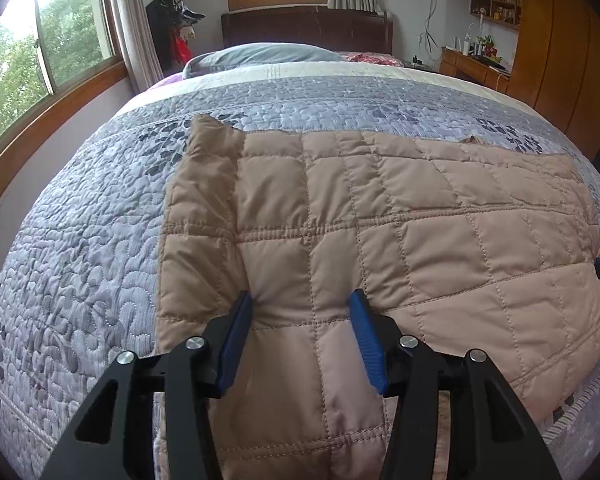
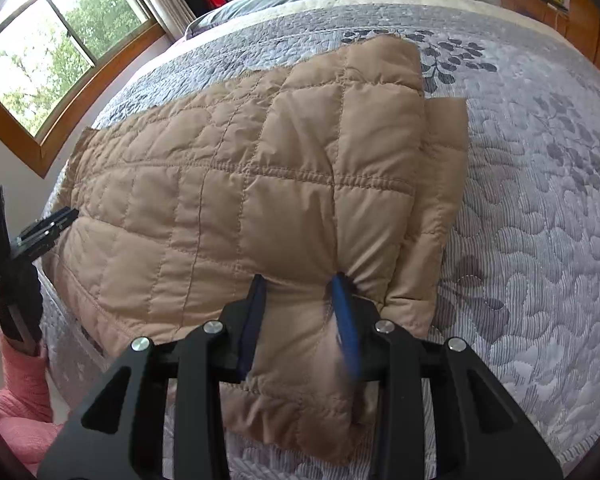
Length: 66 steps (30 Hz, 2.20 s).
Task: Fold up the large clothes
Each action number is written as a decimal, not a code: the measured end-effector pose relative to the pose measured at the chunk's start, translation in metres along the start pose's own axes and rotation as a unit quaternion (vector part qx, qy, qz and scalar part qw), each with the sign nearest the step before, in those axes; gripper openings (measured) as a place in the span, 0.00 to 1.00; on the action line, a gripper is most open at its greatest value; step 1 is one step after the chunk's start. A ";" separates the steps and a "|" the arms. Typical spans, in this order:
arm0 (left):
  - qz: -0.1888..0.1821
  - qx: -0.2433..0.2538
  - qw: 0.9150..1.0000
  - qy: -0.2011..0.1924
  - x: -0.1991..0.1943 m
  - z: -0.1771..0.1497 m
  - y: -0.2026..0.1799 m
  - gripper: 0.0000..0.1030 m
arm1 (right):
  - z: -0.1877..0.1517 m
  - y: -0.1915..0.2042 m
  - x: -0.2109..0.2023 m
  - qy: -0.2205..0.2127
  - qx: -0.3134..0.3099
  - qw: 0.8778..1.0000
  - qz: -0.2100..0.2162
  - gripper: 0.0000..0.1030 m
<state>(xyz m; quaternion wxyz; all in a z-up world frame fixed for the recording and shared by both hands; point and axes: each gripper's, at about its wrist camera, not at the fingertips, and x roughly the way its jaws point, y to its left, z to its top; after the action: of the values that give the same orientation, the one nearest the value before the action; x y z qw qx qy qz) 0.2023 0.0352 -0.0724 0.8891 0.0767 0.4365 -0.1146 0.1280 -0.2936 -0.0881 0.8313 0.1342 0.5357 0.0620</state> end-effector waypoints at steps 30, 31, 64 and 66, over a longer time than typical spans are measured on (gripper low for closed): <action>0.064 -0.072 0.995 0.012 -0.081 -0.057 0.027 0.59 | -0.025 0.014 -0.066 -0.026 -0.034 0.999 -0.027 0.34; 0.063 -0.075 0.995 0.015 -0.081 -0.059 0.027 0.59 | -0.025 0.014 -0.066 -0.026 -0.035 0.999 -0.024 0.34; -0.160 -0.351 0.921 0.047 -0.018 -0.086 0.091 0.68 | -0.030 -0.006 -0.012 0.034 -0.027 0.998 -0.034 0.34; -0.177 -0.376 0.909 0.041 -0.014 -0.087 0.095 0.67 | -0.030 -0.007 -0.012 0.035 -0.026 0.999 -0.032 0.34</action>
<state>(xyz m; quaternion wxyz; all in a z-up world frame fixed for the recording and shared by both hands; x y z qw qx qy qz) 0.1538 0.1493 -0.1112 0.7986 -0.3366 0.4900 -0.0943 0.0957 -0.2983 -0.0916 0.8167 0.0930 0.5669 0.0540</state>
